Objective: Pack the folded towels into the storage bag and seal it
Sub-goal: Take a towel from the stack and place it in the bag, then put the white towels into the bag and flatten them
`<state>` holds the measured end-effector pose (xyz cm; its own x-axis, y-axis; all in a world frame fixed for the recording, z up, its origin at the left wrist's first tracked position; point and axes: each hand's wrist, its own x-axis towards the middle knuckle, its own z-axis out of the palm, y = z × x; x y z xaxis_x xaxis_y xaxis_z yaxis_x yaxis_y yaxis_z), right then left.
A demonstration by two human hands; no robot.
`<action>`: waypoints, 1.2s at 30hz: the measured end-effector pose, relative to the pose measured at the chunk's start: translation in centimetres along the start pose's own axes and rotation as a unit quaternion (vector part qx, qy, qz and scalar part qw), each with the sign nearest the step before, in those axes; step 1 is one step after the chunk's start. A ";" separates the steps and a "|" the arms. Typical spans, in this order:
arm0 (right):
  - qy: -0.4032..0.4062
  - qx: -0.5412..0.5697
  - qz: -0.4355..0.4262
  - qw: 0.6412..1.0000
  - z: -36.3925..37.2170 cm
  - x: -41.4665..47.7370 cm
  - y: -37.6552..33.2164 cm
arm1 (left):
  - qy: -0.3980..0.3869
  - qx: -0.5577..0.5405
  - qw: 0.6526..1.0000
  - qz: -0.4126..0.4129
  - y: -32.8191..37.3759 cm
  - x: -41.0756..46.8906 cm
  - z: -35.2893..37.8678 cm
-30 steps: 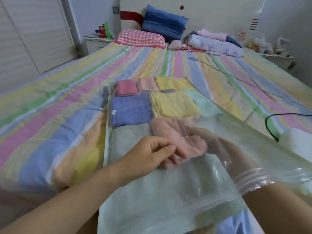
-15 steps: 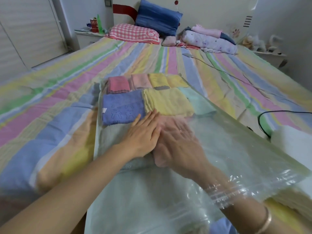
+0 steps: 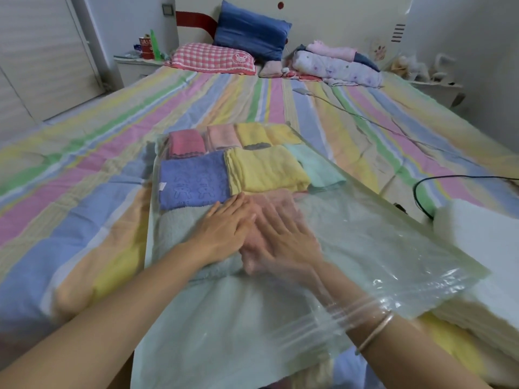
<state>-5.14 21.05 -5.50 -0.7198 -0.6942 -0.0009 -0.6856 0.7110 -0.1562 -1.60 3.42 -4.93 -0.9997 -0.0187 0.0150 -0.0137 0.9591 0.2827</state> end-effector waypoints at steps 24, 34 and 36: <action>0.241 0.065 0.232 0.940 -7.2 -26.1 13.7 | 0.061 -0.041 0.974 0.215 24.3 -2.6 3.4; 0.198 0.105 0.308 0.924 -4.1 -25.2 15.5 | 0.051 0.104 0.983 0.142 24.5 -2.7 6.9; 0.205 0.105 0.331 0.915 -3.9 -24.8 15.6 | 0.069 0.069 0.988 0.119 24.0 -2.6 6.5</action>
<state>1.59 49.80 -4.07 -0.9797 0.0126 0.1999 -0.0788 0.8933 -0.4424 0.53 28.34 -4.41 -0.9630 0.1831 0.1976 0.2094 0.9702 0.1217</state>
